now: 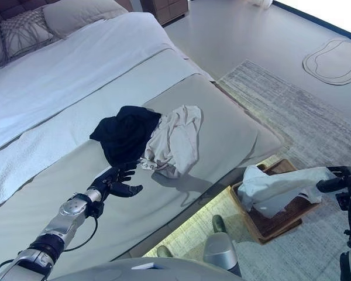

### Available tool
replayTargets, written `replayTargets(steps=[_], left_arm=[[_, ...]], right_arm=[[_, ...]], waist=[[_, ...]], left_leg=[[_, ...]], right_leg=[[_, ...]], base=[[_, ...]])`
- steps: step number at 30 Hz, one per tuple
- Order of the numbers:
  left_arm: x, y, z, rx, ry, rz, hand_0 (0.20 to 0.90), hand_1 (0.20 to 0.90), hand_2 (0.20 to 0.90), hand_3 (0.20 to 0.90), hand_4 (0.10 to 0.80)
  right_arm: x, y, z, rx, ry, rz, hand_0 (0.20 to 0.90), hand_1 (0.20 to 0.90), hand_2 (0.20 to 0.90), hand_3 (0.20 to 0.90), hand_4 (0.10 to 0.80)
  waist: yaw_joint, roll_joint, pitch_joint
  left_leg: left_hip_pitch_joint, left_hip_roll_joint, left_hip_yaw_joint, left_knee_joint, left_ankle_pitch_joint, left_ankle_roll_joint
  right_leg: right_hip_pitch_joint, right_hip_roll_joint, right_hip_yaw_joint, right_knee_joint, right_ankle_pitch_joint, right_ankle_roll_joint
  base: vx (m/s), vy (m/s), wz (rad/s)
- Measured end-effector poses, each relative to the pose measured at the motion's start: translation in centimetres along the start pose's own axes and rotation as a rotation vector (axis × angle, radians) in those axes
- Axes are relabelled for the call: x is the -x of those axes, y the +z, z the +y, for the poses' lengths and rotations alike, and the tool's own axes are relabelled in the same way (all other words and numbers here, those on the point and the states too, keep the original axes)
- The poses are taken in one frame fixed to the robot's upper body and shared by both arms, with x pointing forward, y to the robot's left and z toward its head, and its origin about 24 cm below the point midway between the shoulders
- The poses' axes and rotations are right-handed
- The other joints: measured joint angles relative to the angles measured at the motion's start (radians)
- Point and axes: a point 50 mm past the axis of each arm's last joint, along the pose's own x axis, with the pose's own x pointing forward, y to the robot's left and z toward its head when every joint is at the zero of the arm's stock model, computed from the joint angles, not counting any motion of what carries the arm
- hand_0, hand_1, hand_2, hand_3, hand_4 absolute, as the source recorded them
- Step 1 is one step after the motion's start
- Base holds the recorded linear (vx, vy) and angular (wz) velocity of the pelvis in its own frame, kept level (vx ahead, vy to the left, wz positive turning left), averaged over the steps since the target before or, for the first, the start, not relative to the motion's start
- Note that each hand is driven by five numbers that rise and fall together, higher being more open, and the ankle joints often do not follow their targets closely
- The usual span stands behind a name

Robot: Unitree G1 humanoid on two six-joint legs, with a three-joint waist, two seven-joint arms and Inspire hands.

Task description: Pick up the clothes from the bed and place them into the basket

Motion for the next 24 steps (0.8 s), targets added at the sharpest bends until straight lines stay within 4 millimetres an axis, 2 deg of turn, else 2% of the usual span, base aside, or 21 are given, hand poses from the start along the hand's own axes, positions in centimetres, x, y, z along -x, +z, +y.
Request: replayTargets(steps=[8, 11, 14, 17, 20, 24], left_arm=[[-0.2, 0.8, -0.1, -0.007, -0.008, -0.029, 0.900, 0.900, 0.900, 0.900, 0.800], [-0.2, 0.8, -0.1, -0.006, 0.000, -0.029, 0.900, 0.900, 0.900, 0.900, 0.800], [-0.2, 0.8, 0.0, -0.006, 0.010, -0.029, 0.900, 0.900, 0.900, 0.900, 0.800], [-0.2, 0.8, -0.1, -0.003, 0.013, -0.030, 0.900, 0.900, 0.900, 0.900, 0.800], [-0.3, 0.7, -0.3, 0.009, 0.021, -0.032, 0.900, 0.900, 0.900, 0.900, 0.800], [-0.6, 0.5, -1.5, 0.053, 0.012, -0.040, 0.900, 0.900, 0.900, 0.900, 0.800]], right_arm=[[0.0, -0.1, 0.0, -0.005, -0.014, 0.006, 0.900, 0.900, 0.900, 0.900, 0.800], [0.0, 0.4, 0.0, -0.009, -0.019, -0.025, 0.900, 0.900, 0.900, 0.900, 0.800], [0.3, 2.4, 0.0, -0.018, -0.041, -0.113, 0.900, 0.900, 0.900, 0.900, 0.800], [0.9, 5.2, -0.1, -0.013, -0.083, -0.239, 0.900, 0.900, 0.900, 0.900, 0.800], [1.2, 6.8, 0.0, -0.007, -0.100, -0.296, 0.900, 0.900, 0.900, 0.900, 0.800], [1.5, 9.5, 0.7, 0.020, -0.092, -0.371, 0.900, 0.900, 0.900, 0.900, 0.800]], waist=[[0.015, -0.006, 0.004], [0.018, -0.007, 0.004], [0.018, -0.006, 0.004], [0.020, -0.005, 0.007], [0.034, -0.004, 0.008], [0.084, 0.008, 0.020]], left_leg=[[0.004, 0.000, -0.007, 0.000, 0.000, 0.000], [0.004, -0.001, -0.013, 0.000, 0.000, -0.001], [0.004, -0.001, -0.015, 0.000, 0.001, -0.001], [0.004, -0.001, -0.027, 0.000, 0.003, -0.002], [0.003, -0.001, -0.038, 0.001, 0.005, -0.002], [-0.003, 0.000, -0.078, 0.003, 0.010, -0.002]], right_leg=[[0.008, 0.000, -0.005, -0.002, 0.000, 0.000], [0.011, 0.000, -0.009, -0.002, 0.000, 0.000], [0.012, 0.000, -0.011, -0.002, 0.000, 0.000], [0.019, -0.001, -0.024, -0.003, 0.000, 0.000], [0.029, -0.003, -0.034, -0.012, 0.000, 0.000], [0.053, -0.011, -0.076, -0.021, 0.000, 0.000]], base=[[-0.006, -0.004, 0.01], [0.015, 0.001, 0.04], [0.000, 0.000, 0.00], [0.007, 0.021, 0.10], [0.028, 0.015, 0.13], [0.059, 0.020, 0.28]])
